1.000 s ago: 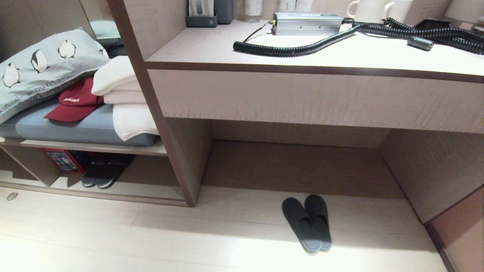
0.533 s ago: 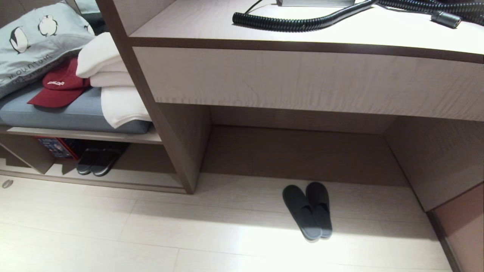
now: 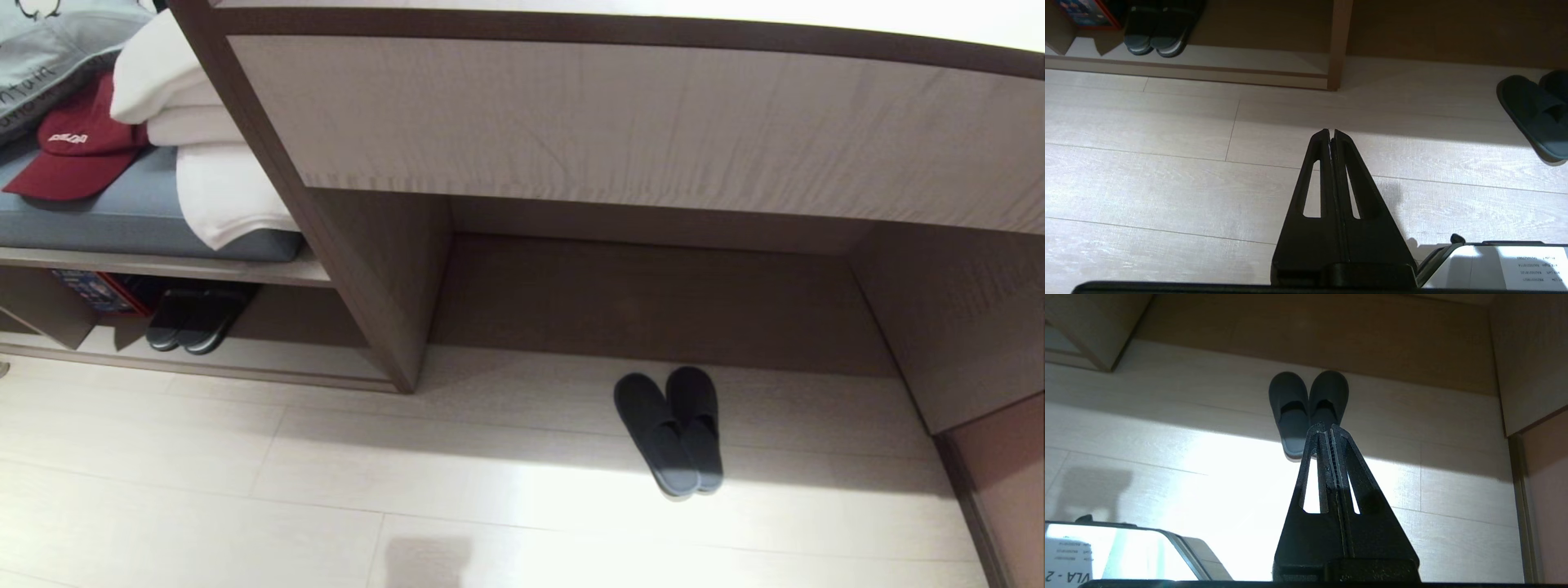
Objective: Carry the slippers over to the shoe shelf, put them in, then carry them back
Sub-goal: Pick up the slippers on the floor
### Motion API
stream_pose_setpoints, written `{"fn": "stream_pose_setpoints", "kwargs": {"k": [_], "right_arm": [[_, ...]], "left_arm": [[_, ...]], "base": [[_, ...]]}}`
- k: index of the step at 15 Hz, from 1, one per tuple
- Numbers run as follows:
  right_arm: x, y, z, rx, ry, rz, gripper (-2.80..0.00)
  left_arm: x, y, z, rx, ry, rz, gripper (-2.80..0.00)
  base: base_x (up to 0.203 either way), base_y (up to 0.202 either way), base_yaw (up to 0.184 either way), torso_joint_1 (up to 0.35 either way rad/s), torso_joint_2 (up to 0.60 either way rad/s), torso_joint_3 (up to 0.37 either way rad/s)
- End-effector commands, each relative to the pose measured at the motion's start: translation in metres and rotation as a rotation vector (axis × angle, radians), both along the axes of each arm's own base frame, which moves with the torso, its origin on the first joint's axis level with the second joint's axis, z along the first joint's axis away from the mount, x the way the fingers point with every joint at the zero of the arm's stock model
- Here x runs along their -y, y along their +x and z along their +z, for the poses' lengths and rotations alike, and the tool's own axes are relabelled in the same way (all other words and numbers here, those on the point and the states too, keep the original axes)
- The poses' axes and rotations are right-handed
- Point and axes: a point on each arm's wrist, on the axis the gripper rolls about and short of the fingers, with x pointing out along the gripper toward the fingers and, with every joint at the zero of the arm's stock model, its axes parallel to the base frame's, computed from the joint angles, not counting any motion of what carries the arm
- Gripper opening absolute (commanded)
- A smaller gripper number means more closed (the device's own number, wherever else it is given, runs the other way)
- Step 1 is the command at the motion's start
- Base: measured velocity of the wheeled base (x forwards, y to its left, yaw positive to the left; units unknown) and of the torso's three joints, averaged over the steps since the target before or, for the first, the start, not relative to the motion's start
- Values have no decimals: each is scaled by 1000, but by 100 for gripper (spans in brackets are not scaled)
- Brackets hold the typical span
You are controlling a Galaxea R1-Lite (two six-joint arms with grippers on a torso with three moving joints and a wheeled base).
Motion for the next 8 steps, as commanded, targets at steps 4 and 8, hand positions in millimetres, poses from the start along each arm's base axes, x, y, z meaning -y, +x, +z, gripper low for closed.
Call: {"fn": "stream_pose_setpoints", "kwargs": {"k": [4,8], "right_arm": [[0,0,0,1,-4,1,-280],[0,0,0,1,-11,3,-280]], "left_arm": [[0,0,0,-4,0,0,-280],[0,0,-1,-4,-3,0,-280]], "base": [[0,0,0,1,0,-199],[0,0,0,2,4,-192]]}}
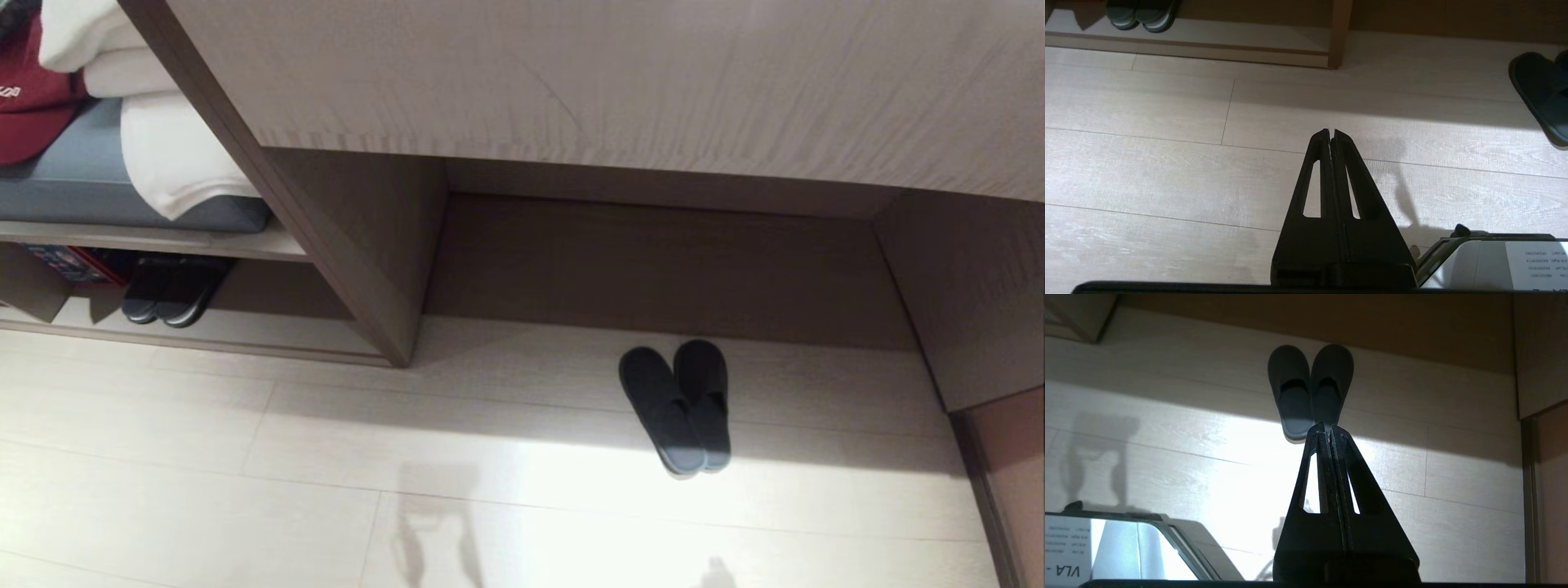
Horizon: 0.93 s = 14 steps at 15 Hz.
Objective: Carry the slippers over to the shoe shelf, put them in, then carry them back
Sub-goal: Pick up the slippers on the floor
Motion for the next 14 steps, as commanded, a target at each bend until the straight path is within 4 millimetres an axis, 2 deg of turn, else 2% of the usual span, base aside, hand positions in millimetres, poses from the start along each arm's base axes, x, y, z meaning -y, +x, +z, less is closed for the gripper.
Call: {"fn": "stream_pose_setpoints", "kwargs": {"k": [1,14], "right_arm": [[0,0,0,2,-1,1,-280],[0,0,0,1,-11,-4,-280]], "left_arm": [[0,0,0,-4,-1,0,-280],[0,0,-1,-2,-1,0,-280]], "base": [[0,0,0,3,2,-207],[0,0,0,2,2,-196]]}}
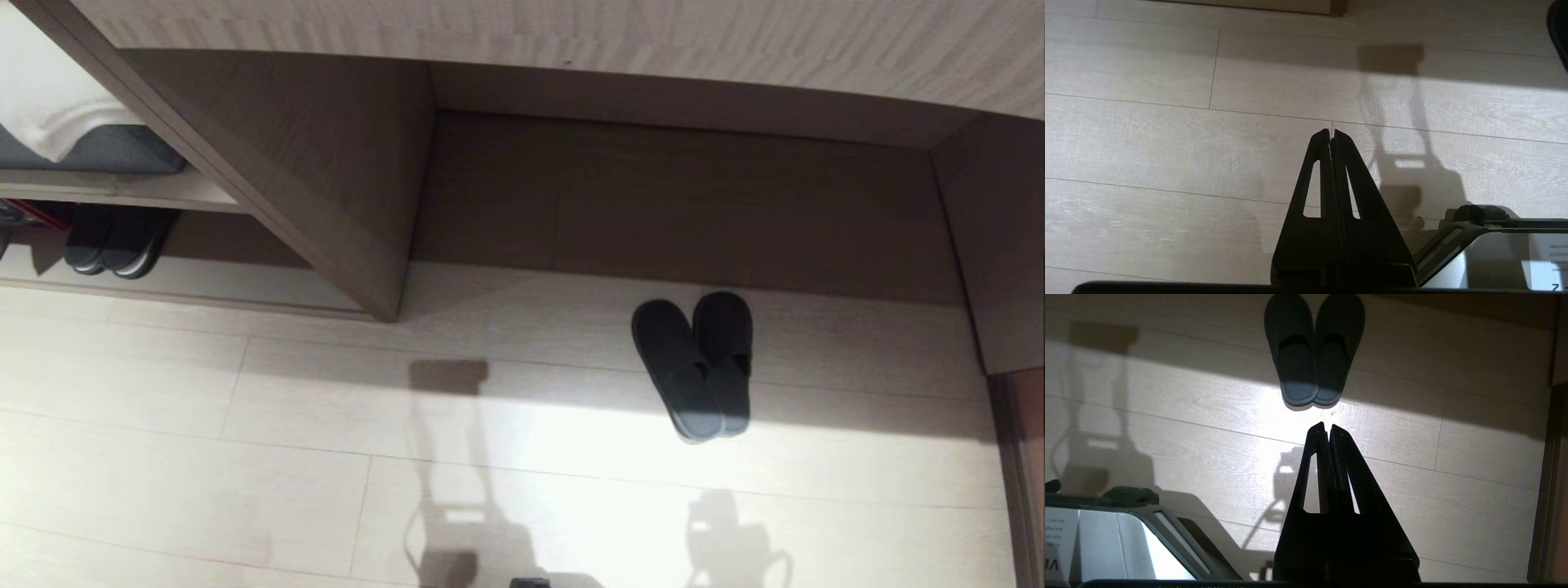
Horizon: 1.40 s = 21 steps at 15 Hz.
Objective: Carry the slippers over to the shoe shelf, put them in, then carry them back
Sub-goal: Pick up the slippers on the floor
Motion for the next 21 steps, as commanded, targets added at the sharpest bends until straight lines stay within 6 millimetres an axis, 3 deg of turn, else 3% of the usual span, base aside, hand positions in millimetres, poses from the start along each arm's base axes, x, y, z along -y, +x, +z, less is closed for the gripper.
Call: {"fn": "stream_pose_setpoints", "kwargs": {"k": [1,21], "right_arm": [[0,0,0,1,0,1,-280],[0,0,0,0,-2,2,-280]], "left_arm": [[0,0,0,-2,-1,2,-280],[0,0,0,-2,-1,2,-280]], "base": [[0,0,0,2,2,-192],[0,0,0,2,2,-194]]}}
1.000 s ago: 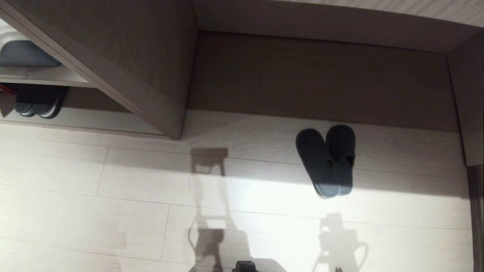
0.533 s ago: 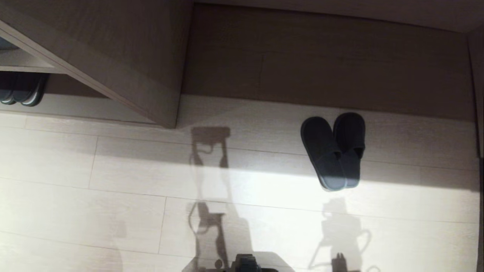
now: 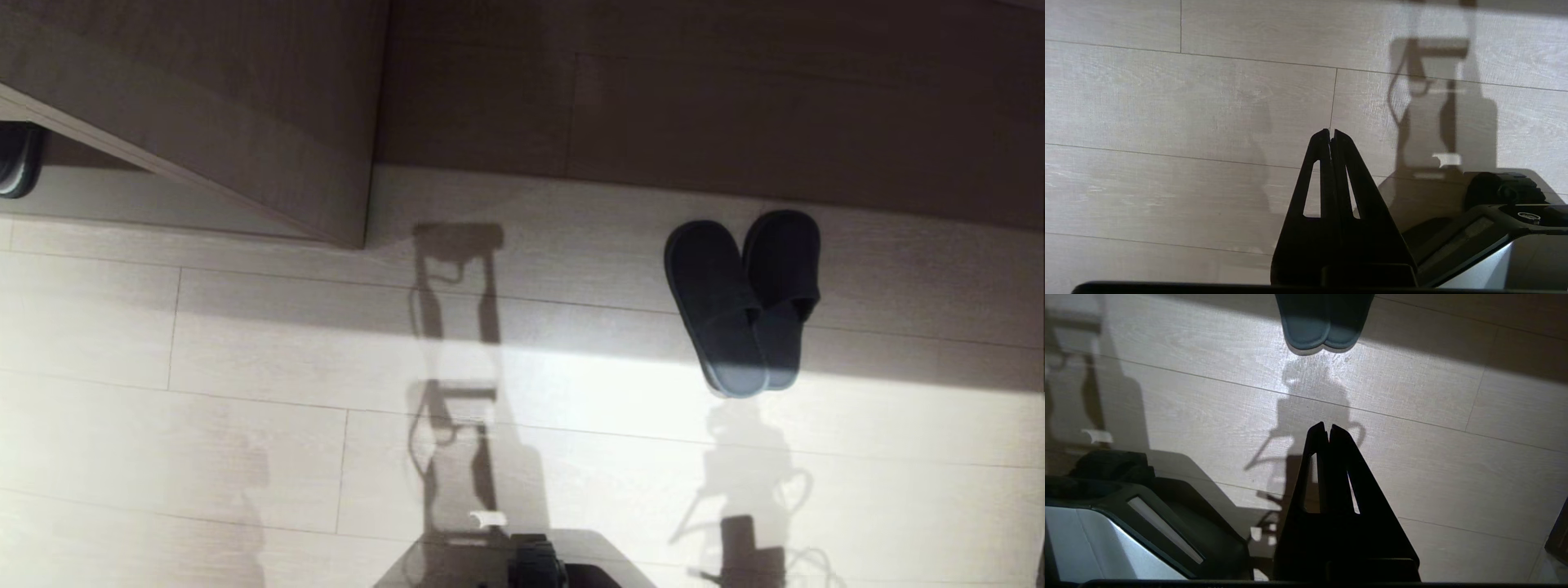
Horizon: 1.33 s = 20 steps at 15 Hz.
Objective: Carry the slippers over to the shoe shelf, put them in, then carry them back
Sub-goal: Pick up the slippers on the floor
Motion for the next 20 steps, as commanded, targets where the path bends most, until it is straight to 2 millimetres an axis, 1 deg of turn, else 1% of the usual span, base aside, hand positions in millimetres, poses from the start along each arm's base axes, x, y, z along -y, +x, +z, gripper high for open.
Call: {"fn": "stream_pose_setpoints", "kwargs": {"k": [1,15,18,20], "right_arm": [[0,0,0,0,-1,-1,-280],[0,0,0,0,-1,1,-280],[0,0,1,4,-2,2,-280],[0,-1,7,33,-6,9,-280]], "left_arm": [[0,0,-1,-2,0,2,-280],[0,0,-1,-2,0,0,-280],[0,0,-1,-1,-1,1,-280],[0,0,0,1,1,2,-280]], "base": [[0,0,0,-2,2,-202],[0,0,0,1,1,-196],[0,0,0,1,0,-62],[0,0,0,1,1,-18]]}}
